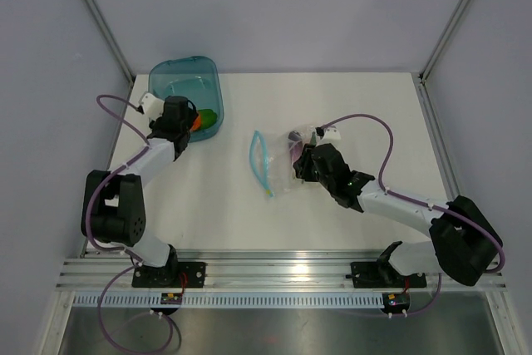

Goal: Open the zip-top bag and remove the fake food
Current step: Place the fake vegetable in the bin.

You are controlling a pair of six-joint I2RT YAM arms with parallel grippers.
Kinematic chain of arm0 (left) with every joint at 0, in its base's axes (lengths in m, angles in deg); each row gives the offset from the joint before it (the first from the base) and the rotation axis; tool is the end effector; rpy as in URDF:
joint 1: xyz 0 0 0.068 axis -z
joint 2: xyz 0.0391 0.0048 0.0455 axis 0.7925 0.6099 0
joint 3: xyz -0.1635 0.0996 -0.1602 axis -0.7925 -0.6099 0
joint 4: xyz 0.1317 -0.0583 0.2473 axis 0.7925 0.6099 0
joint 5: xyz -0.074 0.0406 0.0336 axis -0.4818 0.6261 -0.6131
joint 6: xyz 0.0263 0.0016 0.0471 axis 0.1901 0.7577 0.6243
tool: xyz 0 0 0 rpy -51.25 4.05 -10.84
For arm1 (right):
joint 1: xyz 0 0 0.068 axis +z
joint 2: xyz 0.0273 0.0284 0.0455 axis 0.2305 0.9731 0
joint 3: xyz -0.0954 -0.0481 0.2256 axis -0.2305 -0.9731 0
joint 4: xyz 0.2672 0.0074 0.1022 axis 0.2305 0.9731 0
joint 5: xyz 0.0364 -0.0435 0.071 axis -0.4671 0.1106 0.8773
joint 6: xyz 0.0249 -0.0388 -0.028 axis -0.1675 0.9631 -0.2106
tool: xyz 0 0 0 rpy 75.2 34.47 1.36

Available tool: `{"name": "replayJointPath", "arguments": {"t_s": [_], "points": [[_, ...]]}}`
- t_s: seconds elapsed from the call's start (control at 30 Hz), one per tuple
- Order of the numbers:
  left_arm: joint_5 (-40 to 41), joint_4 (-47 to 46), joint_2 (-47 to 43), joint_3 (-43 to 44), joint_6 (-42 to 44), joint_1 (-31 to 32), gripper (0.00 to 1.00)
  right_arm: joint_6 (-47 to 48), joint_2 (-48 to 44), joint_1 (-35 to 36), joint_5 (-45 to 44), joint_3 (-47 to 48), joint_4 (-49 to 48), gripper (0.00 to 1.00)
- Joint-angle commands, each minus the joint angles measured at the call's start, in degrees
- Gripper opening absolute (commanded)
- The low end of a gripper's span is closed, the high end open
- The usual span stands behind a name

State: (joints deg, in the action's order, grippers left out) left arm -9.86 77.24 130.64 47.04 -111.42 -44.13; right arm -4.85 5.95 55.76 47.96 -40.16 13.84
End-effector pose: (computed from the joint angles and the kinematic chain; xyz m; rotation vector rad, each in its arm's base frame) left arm 0.3617 -0.0358 0.1977 -1.0633 1.7834 -0.1452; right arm 0.2334 0.2001 0.1749 -0.0017 2.1329 0.4983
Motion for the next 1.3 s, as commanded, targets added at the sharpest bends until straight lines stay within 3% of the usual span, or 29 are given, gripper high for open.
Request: {"name": "replayJointPath", "arguments": {"t_s": [0.0,0.03,0.07,0.2,0.3,0.5,0.93,1.13,1.27], "points": [[2.06,-4.87,1.86,4.02,-0.59,-1.44,0.48,0.6,-1.59,0.37,-1.22,-0.18,-1.82,0.43],[1.7,-4.95,2.04,4.19,-0.41,-1.61,0.56,0.52,-1.5,0.37,-0.96,-0.09,-1.73,0.43],[1.26,-5.04,2.21,4.54,-0.32,-2.14,0.72,0.52,-1.32,0.37,-0.95,0.0,-1.73,0.42],[0.47,-3.2,2.22,5.33,-0.67,-2.84,0.92,0.52,-1.06,0.37,-0.78,0.09,-1.91,0.42],[0.82,-2.41,0.73,4.9,-0.67,-2.85,0.99,0.52,-1.15,0.37,-0.78,0.09,-1.91,0.42],[0.82,4.87,-3.93,5.51,-4.36,-2.85,0.99,1.04,-1.67,0.37,-2.01,-0.53,-2.08,0.48],[-9.37,-2.23,-19.31,-11.7,-7.97,0.84,0.99,1.83,-2.82,0.37,-5.7,-0.97,-1.12,0.49],[-10.08,-7.59,-22.74,-18.3,-7.71,7.78,0.98,2.1,-3.52,0.37,-7.36,-0.88,0.11,0.49],[-11.56,-10.92,-22.31,-20.85,-6.47,15.86,0.95,2.1,-4.57,0.28,-8.51,-1.41,0.2,0.48]]}}
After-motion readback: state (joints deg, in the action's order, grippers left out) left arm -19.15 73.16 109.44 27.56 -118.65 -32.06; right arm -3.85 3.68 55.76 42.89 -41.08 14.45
